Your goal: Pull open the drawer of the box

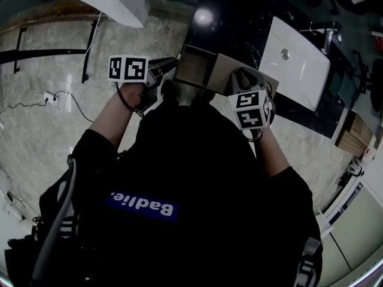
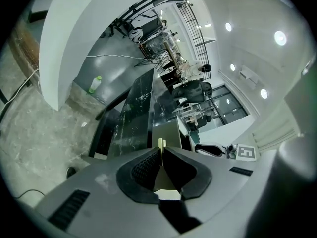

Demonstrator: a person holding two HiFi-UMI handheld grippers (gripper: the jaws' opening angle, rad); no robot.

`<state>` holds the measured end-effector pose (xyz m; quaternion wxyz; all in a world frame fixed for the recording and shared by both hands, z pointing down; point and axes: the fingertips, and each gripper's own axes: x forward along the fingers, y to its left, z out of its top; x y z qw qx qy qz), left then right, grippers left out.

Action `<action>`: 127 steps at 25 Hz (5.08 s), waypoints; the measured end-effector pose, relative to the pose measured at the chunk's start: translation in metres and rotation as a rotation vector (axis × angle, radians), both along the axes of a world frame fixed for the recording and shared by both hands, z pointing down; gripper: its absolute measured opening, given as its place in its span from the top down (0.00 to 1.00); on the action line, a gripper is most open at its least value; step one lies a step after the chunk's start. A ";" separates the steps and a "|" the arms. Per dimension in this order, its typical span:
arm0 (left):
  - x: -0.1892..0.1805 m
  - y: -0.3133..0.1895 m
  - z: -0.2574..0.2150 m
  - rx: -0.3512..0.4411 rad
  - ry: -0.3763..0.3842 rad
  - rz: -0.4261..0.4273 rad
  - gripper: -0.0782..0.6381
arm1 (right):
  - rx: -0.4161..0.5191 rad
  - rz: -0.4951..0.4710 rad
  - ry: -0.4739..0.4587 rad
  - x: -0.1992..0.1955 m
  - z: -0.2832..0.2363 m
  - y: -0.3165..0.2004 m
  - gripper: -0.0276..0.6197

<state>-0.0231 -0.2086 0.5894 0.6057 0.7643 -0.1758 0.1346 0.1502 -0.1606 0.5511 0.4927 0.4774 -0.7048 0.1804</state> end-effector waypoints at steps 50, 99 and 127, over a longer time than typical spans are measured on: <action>0.021 0.034 -0.120 0.911 -0.236 0.176 0.85 | 0.428 0.386 -0.227 -0.018 -0.077 0.068 0.85; 0.022 0.270 -0.262 1.409 -0.165 0.168 0.85 | 0.813 0.113 -0.548 -0.119 -0.211 0.230 0.85; 0.010 0.286 -0.251 1.356 -0.175 0.150 0.89 | 0.752 0.052 -0.589 -0.139 -0.204 0.244 0.96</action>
